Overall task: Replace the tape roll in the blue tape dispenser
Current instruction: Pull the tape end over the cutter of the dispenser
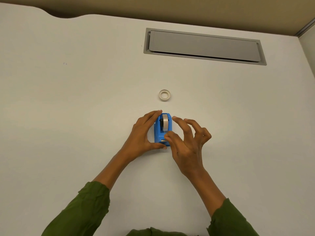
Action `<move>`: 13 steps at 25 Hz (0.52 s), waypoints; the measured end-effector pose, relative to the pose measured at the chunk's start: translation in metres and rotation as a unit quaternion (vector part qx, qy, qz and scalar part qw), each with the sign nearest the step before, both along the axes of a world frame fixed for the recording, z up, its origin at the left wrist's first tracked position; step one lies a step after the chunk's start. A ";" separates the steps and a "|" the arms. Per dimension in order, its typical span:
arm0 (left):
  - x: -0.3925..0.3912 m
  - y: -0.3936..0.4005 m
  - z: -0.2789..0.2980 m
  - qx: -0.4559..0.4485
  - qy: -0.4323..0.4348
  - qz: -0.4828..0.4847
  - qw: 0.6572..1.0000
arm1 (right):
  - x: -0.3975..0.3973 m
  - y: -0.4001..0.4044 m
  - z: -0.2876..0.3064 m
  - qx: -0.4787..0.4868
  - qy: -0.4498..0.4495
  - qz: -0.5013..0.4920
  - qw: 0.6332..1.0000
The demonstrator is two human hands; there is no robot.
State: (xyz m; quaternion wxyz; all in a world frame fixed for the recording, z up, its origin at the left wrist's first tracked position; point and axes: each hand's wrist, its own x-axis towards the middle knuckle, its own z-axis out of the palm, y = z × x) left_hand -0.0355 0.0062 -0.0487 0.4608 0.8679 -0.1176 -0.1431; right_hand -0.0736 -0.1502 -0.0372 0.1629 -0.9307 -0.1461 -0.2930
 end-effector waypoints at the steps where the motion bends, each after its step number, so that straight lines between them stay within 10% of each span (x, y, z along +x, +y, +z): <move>1: 0.000 0.000 0.001 -0.002 -0.005 -0.002 1.000 | -0.002 0.000 0.000 0.001 -0.004 -0.005 1.000; 13: 0.000 0.002 0.000 0.001 -0.003 -0.014 1.000 | -0.018 0.001 -0.012 -0.014 -0.037 -0.016 0.999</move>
